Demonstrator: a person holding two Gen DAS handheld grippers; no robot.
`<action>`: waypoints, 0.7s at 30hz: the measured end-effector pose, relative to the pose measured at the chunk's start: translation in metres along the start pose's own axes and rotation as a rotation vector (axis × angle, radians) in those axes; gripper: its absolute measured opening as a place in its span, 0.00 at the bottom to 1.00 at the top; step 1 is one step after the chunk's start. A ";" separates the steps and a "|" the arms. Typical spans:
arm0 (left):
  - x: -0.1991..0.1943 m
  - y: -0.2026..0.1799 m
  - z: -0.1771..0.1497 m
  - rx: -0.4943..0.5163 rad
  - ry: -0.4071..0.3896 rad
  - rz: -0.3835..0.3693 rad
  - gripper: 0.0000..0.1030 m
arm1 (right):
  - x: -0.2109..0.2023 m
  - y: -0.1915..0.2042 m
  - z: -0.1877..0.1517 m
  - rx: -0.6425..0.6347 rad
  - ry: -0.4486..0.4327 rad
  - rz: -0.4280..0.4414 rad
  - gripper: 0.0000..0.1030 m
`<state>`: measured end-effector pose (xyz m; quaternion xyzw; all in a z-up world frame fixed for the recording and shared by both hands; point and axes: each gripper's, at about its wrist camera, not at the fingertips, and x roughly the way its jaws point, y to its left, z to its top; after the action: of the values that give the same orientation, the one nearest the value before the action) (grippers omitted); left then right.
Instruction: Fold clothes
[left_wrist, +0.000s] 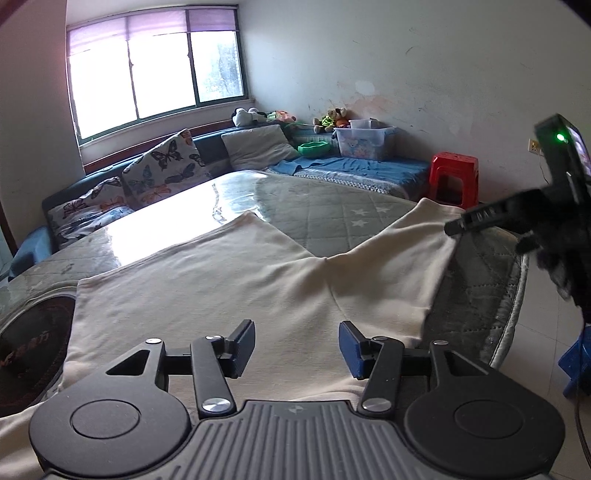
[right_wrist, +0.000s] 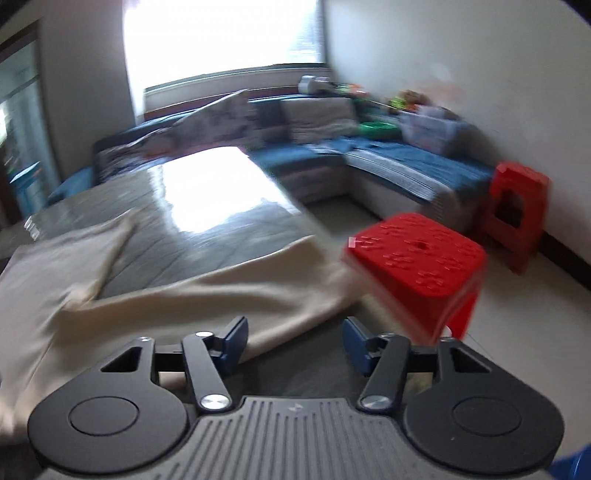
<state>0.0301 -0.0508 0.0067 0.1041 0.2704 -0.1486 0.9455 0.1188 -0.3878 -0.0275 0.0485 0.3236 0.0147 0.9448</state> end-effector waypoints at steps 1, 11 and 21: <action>0.001 -0.001 0.000 0.000 0.002 0.000 0.53 | 0.004 -0.003 0.002 0.010 -0.003 -0.005 0.49; 0.008 -0.005 0.005 0.008 0.013 -0.002 0.57 | 0.017 -0.014 0.007 0.046 -0.038 -0.057 0.06; 0.024 -0.010 0.002 0.032 0.038 -0.010 0.58 | -0.015 -0.017 0.016 0.055 -0.117 -0.014 0.04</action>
<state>0.0470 -0.0663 -0.0059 0.1206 0.2864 -0.1555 0.9377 0.1168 -0.4071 -0.0073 0.0729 0.2682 -0.0035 0.9606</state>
